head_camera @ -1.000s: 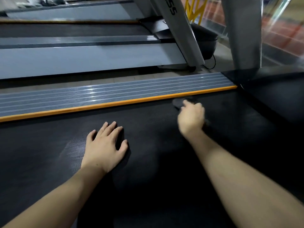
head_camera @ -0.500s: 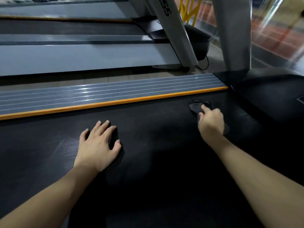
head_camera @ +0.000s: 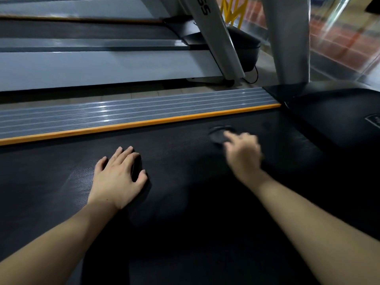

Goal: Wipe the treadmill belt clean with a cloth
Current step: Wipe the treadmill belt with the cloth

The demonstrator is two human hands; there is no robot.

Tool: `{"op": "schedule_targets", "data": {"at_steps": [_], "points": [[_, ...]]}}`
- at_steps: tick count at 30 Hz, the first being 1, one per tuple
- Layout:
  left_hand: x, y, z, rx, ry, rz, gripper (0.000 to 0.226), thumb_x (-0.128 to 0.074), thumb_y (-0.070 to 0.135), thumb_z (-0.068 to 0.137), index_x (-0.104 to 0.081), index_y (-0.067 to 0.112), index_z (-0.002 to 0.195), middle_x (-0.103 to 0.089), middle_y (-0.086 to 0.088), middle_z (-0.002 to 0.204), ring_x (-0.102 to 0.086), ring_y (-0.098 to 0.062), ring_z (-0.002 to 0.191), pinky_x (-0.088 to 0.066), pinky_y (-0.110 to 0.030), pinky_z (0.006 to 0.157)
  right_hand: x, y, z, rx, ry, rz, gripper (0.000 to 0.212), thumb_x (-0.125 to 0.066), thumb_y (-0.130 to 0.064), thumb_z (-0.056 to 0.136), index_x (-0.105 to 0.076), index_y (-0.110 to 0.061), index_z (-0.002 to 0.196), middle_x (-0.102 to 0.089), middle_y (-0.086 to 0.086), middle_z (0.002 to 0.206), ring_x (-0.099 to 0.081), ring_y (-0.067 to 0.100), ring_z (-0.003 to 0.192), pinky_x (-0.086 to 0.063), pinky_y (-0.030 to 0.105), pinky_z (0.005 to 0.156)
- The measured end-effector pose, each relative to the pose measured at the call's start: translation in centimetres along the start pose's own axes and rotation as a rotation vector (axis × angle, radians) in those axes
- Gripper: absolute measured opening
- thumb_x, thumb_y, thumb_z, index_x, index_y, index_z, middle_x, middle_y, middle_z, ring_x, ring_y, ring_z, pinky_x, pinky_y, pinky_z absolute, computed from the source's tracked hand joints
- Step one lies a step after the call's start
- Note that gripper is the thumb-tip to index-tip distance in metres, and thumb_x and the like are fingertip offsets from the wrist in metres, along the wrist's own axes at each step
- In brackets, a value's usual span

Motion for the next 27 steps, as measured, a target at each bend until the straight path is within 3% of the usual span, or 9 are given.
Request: {"op": "schedule_targets", "data": {"at_steps": [3, 5, 10, 12, 14, 17, 19, 22, 27], "points": [[0.1, 0.1, 0.1, 0.003, 0.003, -0.008, 0.065, -0.032, 0.062, 0.086, -0.051, 0.031, 0.139, -0.036, 0.009, 0.161, -0.019, -0.012, 0.154, -0.015, -0.047, 0.123, 0.0, 5.8, 0.9, -0.237, -0.032, -0.054, 0.036, -0.062, -0.024, 0.09, -0.065, -0.017, 0.126, -0.059, 0.024, 0.101, -0.053, 0.044, 0.093, -0.045, 0.046, 0.083], [0.1, 0.1, 0.1, 0.002, -0.003, -0.004, 0.064, -0.032, 0.062, 0.086, -0.051, 0.031, 0.139, -0.036, 0.009, 0.162, -0.019, -0.012, 0.154, -0.015, -0.048, 0.123, -0.5, 2.7, -0.2, -0.264, -0.026, -0.073, 0.037, -0.064, -0.024, 0.088, -0.064, -0.017, 0.124, -0.059, 0.022, 0.101, -0.053, 0.041, 0.091, -0.043, 0.043, 0.082], [0.1, 0.0, 0.0, 0.006, 0.002, -0.006, 0.065, -0.032, 0.062, 0.085, -0.052, 0.031, 0.139, -0.037, 0.01, 0.161, -0.02, -0.011, 0.154, -0.016, -0.047, 0.122, -1.3, -13.7, -5.4, 0.036, -0.163, 0.152, 0.039, -0.067, -0.027, 0.087, -0.062, -0.025, 0.125, -0.056, 0.012, 0.1, -0.051, 0.033, 0.09, -0.046, 0.041, 0.077], [0.1, 0.0, 0.0, 0.003, 0.0, 0.001, 0.065, -0.032, 0.062, 0.086, -0.052, 0.031, 0.139, -0.037, 0.01, 0.161, -0.021, -0.011, 0.154, -0.017, -0.047, 0.122, -1.1, -14.0, -5.2, 0.147, -0.193, 0.273, 0.041, -0.068, -0.026, 0.087, -0.062, -0.025, 0.128, -0.056, 0.011, 0.1, -0.052, 0.032, 0.093, -0.048, 0.04, 0.078], [0.0, 0.0, -0.1, 0.005, -0.001, 0.006, 0.065, -0.031, 0.062, 0.086, -0.051, 0.031, 0.139, -0.036, 0.01, 0.162, -0.02, -0.011, 0.154, -0.017, -0.046, 0.122, -1.2, -10.6, -3.7, 0.178, -0.156, 0.232, 0.039, -0.066, -0.026, 0.087, -0.065, -0.024, 0.126, -0.057, 0.012, 0.098, -0.055, 0.034, 0.09, -0.05, 0.04, 0.079], [0.1, 0.0, -0.1, 0.009, -0.004, 0.002, 0.065, -0.03, 0.063, 0.086, -0.051, 0.032, 0.139, -0.036, 0.01, 0.162, -0.019, -0.01, 0.154, -0.017, -0.046, 0.123, -1.6, -3.2, 0.4, 0.016, -0.01, 0.076, 0.036, -0.061, -0.025, 0.088, -0.068, -0.021, 0.123, -0.058, 0.017, 0.095, -0.055, 0.04, 0.086, -0.051, 0.045, 0.078], [0.0, 0.1, 0.0, 0.008, -0.008, 0.0, 0.065, -0.029, 0.063, 0.086, -0.05, 0.032, 0.139, -0.035, 0.011, 0.162, -0.018, -0.01, 0.154, -0.016, -0.047, 0.123, -2.6, -0.6, 2.2, -0.194, -0.075, 0.034, 0.037, -0.057, -0.028, 0.095, -0.062, -0.026, 0.131, -0.057, 0.018, 0.107, -0.052, 0.041, 0.099, -0.045, 0.046, 0.089], [0.0, 0.0, 0.1, 0.011, -0.018, -0.008, 0.067, -0.029, 0.063, 0.086, -0.048, 0.03, 0.142, -0.034, 0.011, 0.162, -0.017, -0.01, 0.154, -0.015, -0.046, 0.123, -3.5, -3.3, 1.9, -0.382, -0.103, -0.001, 0.033, -0.055, -0.032, 0.096, -0.061, -0.031, 0.128, -0.055, 0.014, 0.113, -0.051, 0.036, 0.104, -0.041, 0.041, 0.093], [0.0, 0.0, 0.1, 0.015, -0.024, -0.011, 0.065, -0.03, 0.063, 0.086, -0.048, 0.03, 0.14, -0.034, 0.011, 0.162, -0.018, -0.009, 0.154, -0.016, -0.046, 0.123, -5.9, -17.9, -1.1, -0.024, -0.259, 0.146, 0.029, -0.055, -0.032, 0.096, -0.058, -0.035, 0.125, -0.05, 0.01, 0.114, -0.047, 0.031, 0.106, -0.043, 0.042, 0.089]]}}
Point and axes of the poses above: each hand's wrist, its own z-axis towards the middle knuckle, its own x-axis out of the back of the hand, y = z × x, the point moved 7 cm from there along z, towards the middle knuckle
